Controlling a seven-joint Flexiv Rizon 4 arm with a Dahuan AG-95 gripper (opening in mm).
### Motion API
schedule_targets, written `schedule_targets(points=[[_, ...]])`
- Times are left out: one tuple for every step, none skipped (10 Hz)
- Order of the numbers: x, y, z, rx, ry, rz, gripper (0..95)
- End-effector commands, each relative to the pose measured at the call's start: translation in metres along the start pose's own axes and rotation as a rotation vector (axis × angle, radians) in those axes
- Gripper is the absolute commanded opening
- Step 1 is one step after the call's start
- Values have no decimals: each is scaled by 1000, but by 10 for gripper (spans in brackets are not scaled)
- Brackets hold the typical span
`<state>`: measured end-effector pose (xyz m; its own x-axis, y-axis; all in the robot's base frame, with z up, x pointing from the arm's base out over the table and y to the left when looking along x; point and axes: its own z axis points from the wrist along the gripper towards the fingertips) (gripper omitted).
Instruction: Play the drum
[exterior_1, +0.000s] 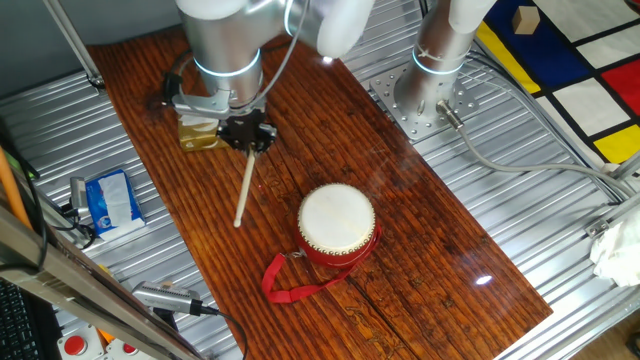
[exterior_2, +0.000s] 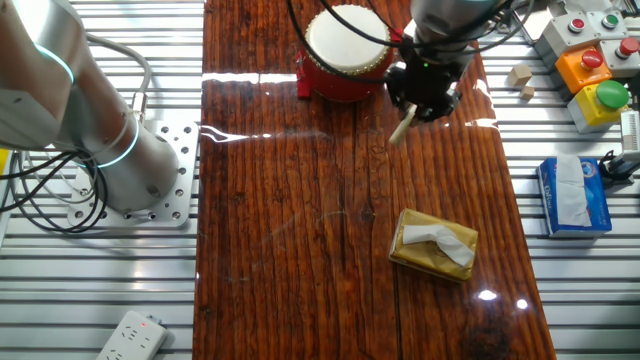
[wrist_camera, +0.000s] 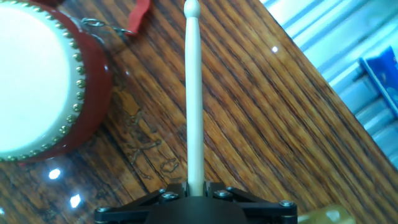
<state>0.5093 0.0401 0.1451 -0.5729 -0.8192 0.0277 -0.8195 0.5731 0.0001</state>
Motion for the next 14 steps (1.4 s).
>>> schedule_targets(points=[[0,-1,0,30,-11,-195,0],[0,-1,0,32,-11,-168,0],[0,-1,0,31,-9,-96,0],[0,-1,0,21,-10,7,0],[0,-1,0,21,-9,23,0],[0,-1,0,22,-7,16,0],[0,-1,0,39,10,-55,0],[0,-1,0,70,35,-167,0],[0,-1,0,80,43,-210,0],[0,-1,0,97,65,-250,0],[0,-1,0,100,67,-254,0],[0,-1,0,100,66,-252,0],[0,-1,0,100,65,-253,0],[0,-1,0,100,65,-252,0]])
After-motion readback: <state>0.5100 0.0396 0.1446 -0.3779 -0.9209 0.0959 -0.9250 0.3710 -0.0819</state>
